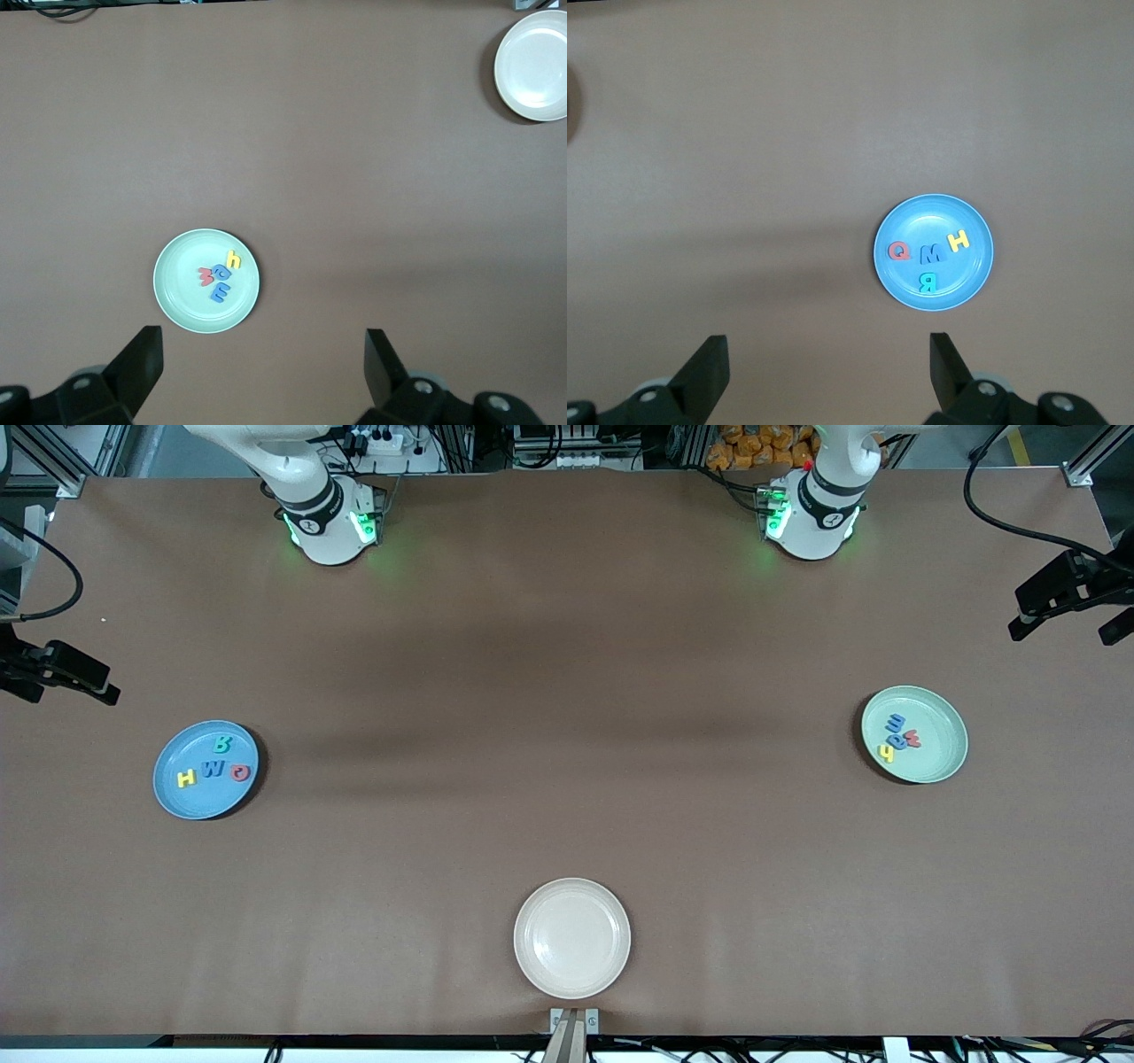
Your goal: Sort uppercase to blue plate, lowercase to green plate
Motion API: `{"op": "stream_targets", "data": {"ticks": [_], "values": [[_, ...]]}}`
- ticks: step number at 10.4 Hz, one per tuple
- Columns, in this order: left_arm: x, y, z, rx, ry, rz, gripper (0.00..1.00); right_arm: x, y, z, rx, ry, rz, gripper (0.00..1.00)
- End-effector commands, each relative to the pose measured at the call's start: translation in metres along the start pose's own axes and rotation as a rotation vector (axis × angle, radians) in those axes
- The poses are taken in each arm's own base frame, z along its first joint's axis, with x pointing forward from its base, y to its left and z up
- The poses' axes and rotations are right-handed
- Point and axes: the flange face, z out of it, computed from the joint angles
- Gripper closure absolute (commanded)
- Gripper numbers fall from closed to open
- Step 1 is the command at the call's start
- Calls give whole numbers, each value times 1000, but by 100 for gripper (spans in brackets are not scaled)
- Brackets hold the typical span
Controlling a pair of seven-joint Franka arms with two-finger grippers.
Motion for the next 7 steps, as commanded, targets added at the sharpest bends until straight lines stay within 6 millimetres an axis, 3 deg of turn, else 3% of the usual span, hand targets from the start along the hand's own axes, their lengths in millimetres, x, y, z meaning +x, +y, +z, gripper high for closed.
{"op": "stream_targets", "data": {"ticks": [1,7], "values": [[-2,4,-3,11,-8,-12,0,-12,-2,0,6,20,13,0],[2,6,23,1,-63,3,0,-19,-2,6,8,23,13,0]]}}
